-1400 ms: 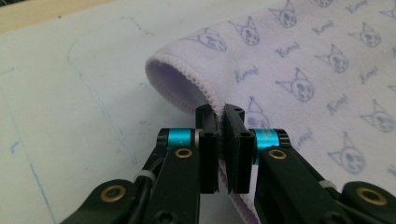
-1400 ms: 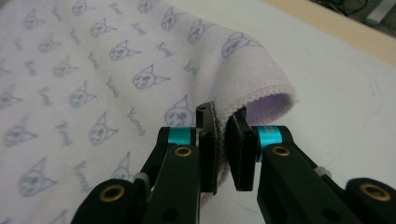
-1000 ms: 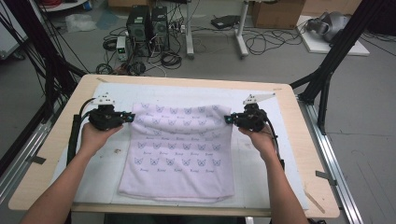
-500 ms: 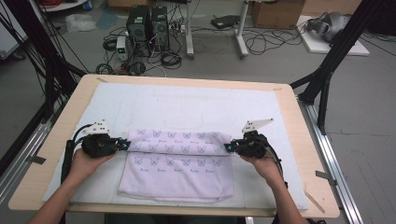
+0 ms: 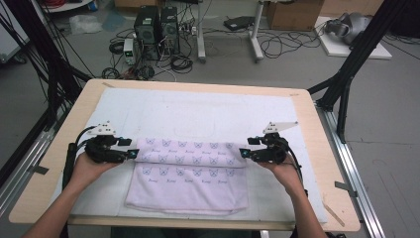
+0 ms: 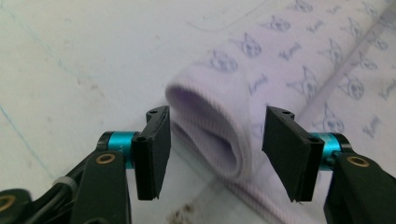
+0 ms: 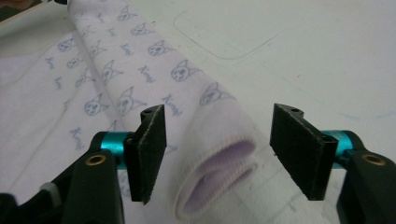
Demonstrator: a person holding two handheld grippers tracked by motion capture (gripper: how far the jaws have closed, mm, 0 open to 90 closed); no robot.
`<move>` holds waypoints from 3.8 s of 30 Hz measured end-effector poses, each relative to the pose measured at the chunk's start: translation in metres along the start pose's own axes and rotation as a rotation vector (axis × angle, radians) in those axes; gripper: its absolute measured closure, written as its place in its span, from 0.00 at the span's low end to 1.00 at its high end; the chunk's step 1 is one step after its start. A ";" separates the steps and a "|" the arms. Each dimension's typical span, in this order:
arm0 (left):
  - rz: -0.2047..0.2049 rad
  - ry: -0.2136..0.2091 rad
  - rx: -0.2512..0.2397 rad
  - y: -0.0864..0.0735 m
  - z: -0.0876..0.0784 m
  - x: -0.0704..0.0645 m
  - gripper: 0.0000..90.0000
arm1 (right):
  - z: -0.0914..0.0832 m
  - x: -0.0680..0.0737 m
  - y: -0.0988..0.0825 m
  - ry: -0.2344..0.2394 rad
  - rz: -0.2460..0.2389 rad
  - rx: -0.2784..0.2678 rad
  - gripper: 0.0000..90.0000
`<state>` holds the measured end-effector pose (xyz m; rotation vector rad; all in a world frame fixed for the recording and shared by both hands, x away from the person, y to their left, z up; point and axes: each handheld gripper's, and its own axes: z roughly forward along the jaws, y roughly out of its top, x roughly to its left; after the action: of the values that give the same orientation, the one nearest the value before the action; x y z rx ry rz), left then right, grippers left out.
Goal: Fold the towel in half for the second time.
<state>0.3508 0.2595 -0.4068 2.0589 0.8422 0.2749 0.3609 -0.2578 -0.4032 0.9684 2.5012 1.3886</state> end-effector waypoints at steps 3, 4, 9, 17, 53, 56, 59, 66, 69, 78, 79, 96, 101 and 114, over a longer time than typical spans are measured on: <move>-0.013 0.005 0.009 0.008 0.011 0.002 0.42 | 0.015 -0.004 0.009 0.024 -0.001 0.020 0.36; -0.020 0.007 0.018 0.009 0.016 0.003 0.42 | 0.019 -0.005 0.010 0.029 0.005 0.024 0.36; -0.031 -0.052 0.021 0.006 0.023 0.009 0.72 | 0.035 -0.009 0.006 0.071 0.025 0.112 0.57; 0.016 -0.072 -0.053 0.009 0.002 -0.001 0.94 | 0.019 0.009 0.010 0.142 -0.053 0.087 0.91; 0.159 -0.172 0.082 -0.062 -0.026 -0.077 0.67 | -0.011 0.084 -0.059 0.201 -0.200 0.108 0.69; 0.161 -0.165 0.093 -0.067 -0.027 -0.077 0.66 | -0.012 0.085 -0.065 0.203 -0.206 0.123 0.68; 0.162 -0.167 0.092 -0.070 -0.030 -0.079 0.63 | -0.014 0.086 -0.074 0.207 -0.212 0.136 0.66; 0.164 -0.163 0.093 -0.072 -0.029 -0.080 0.61 | -0.013 0.087 -0.080 0.220 -0.223 0.135 0.65; 0.183 -0.146 0.095 -0.072 -0.029 -0.082 0.69 | -0.011 0.089 -0.081 0.214 -0.234 0.125 0.65; 0.179 -0.146 0.086 -0.076 -0.033 -0.082 0.70 | -0.016 0.090 -0.085 0.206 -0.246 0.117 0.67; 0.178 -0.138 0.082 -0.076 -0.032 -0.083 0.71 | -0.015 0.090 -0.085 0.209 -0.240 0.119 0.68; 0.199 -0.137 0.040 -0.060 -0.051 -0.086 0.94 | -0.025 0.088 -0.071 0.231 -0.240 0.102 0.95; 0.203 -0.153 0.049 -0.067 -0.054 -0.092 0.94 | -0.028 0.090 -0.073 0.245 -0.244 0.094 0.95; 0.173 -0.122 0.008 -0.056 -0.042 -0.080 0.68 | -0.030 0.076 -0.058 0.209 -0.169 0.021 0.65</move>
<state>0.2450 0.2566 -0.4174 2.1365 0.5932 0.2373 0.2622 -0.2567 -0.4180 0.6252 2.6769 1.4813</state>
